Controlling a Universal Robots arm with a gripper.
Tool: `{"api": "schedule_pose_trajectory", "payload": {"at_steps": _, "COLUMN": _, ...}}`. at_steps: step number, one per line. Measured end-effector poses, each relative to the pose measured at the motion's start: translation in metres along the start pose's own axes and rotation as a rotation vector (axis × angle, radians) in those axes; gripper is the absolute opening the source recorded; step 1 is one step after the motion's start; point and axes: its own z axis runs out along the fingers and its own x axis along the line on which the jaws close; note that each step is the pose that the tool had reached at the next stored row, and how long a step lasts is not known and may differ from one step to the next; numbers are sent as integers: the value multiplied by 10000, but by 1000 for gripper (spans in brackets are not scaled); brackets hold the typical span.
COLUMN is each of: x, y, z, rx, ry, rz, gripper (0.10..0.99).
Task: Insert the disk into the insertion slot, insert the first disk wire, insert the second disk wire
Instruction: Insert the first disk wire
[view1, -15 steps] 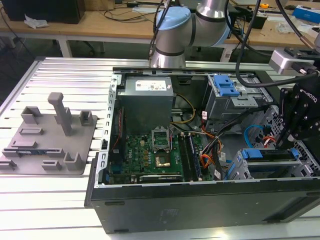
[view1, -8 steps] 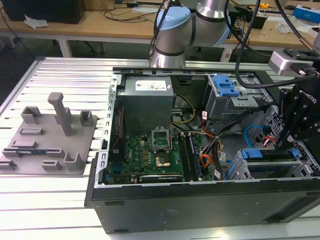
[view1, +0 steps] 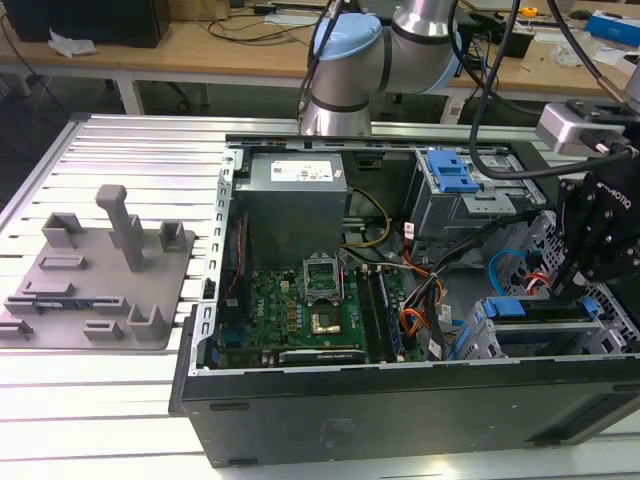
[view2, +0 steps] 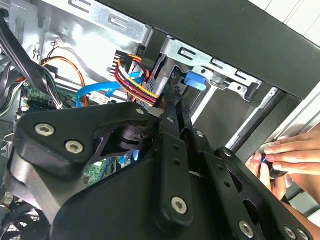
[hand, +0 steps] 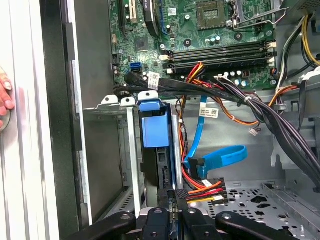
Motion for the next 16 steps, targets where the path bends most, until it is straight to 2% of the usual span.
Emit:
{"api": "schedule_pose_trajectory", "payload": {"at_steps": 13, "x": -5, "y": 0, "z": 35, "rx": -1, "ry": 0, "rz": 0, "gripper": 165}}
{"api": "schedule_pose_trajectory", "payload": {"at_steps": 16, "x": -17, "y": 2, "z": -4, "rx": -1, "ry": 3, "rz": 1, "gripper": 165}}
